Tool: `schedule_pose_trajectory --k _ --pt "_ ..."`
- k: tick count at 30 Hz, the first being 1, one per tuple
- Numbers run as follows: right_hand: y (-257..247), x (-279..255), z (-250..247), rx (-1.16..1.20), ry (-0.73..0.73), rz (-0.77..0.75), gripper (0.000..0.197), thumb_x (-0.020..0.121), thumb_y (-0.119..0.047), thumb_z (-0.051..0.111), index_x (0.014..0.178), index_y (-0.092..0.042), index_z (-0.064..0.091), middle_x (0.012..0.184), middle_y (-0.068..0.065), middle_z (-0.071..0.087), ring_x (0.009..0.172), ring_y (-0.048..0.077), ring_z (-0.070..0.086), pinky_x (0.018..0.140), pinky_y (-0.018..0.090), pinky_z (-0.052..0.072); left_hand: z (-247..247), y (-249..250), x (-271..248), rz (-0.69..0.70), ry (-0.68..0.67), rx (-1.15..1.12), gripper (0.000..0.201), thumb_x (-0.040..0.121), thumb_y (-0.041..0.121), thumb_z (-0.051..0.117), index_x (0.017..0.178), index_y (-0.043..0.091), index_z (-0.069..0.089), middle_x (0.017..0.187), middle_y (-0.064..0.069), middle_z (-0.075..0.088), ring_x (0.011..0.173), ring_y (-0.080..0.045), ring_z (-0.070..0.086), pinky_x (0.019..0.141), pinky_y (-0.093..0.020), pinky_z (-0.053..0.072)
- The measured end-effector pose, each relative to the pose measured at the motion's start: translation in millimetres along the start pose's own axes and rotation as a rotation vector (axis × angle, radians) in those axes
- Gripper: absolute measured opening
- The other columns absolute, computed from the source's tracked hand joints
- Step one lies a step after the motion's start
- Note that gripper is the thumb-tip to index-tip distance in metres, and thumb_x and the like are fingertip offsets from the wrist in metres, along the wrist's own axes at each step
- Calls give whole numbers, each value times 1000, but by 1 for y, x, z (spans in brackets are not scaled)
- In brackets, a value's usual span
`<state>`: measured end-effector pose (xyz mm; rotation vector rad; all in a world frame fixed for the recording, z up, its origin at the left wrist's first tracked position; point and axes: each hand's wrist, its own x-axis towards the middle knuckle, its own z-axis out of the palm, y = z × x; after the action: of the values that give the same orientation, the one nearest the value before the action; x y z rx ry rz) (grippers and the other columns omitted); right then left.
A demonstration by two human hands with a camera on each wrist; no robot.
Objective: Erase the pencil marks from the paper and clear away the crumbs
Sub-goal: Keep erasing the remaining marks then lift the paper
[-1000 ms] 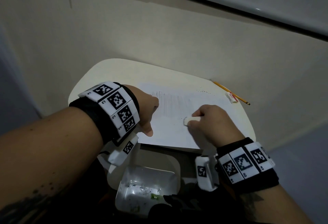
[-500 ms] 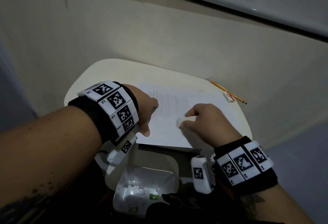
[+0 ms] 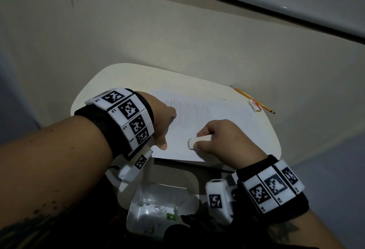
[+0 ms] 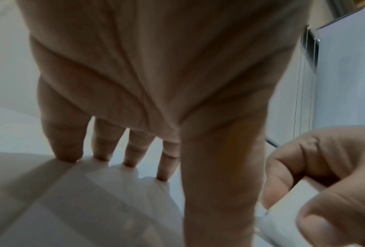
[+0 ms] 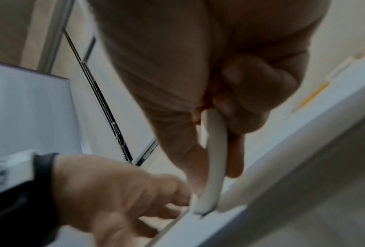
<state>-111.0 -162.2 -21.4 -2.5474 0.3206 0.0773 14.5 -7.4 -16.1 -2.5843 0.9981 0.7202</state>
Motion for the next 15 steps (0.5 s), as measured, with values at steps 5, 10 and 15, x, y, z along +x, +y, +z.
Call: schedule_pose_trajectory --k 5,10,15 --pt "20 8 -19 -117 192 114 19 80 -36 76 85 -21 65 95 -5 66 84 9 56 66 24 39 1 1 -2 -6 6 -13 73 71 53 81 121 17 42 120 -4 55 108 -29 58 93 -46 48" --pt "2 -1 -5 -4 1 -20 17 75 -33 80 82 -22 69 87 -8 67 77 5 60 60 21 42 1 0 -3 -16 0 -25 87 70 53 81 137 17 38 131 -6 53 117 -30 55 98 -47 45" --pt "25 6 -20 -78 152 140 20 77 -37 79 84 -22 68 92 -5 67 83 9 59 64 23 41 3 -1 0 -9 19 -22 96 72 53 80 146 15 30 142 -7 47 127 -31 50 101 -46 43"
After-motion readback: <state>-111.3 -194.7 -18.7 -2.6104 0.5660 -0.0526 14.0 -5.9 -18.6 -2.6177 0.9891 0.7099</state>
